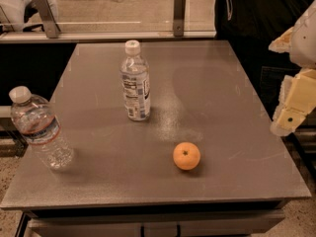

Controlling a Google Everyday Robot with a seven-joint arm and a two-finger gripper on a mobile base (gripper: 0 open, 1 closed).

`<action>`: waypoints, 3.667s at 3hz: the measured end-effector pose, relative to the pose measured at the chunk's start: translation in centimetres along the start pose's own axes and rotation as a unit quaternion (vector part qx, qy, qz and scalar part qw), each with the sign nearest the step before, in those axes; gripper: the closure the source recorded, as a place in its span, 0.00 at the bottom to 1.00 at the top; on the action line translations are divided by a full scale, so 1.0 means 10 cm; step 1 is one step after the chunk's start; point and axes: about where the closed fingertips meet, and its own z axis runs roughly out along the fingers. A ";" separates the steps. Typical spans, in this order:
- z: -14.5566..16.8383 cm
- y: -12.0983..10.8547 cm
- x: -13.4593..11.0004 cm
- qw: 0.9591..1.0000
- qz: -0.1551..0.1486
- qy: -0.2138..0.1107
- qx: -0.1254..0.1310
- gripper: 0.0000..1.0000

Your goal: Pick blue plastic bottle

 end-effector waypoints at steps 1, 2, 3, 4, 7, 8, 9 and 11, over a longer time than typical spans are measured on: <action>0.00 0.00 0.00 1.000 0.000 0.000 0.000 0.00; 0.10 -0.16 -0.12 1.000 -0.003 -0.006 0.005 0.00; 0.21 -0.54 -0.37 0.999 0.013 -0.030 0.031 0.00; 0.26 -0.94 -0.70 0.996 0.026 -0.059 0.054 0.00; 0.70 -1.37 -1.63 0.959 0.036 -0.281 0.016 0.00; 0.64 -1.30 -1.80 0.950 0.029 -0.310 0.005 0.00; 0.64 -1.30 -1.79 0.951 0.029 -0.309 0.006 0.00; 0.77 -1.09 -2.13 0.932 0.019 -0.360 -0.042 0.00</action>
Offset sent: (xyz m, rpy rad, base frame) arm 0.0520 0.0196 -0.0124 0.0166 -0.0132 0.0153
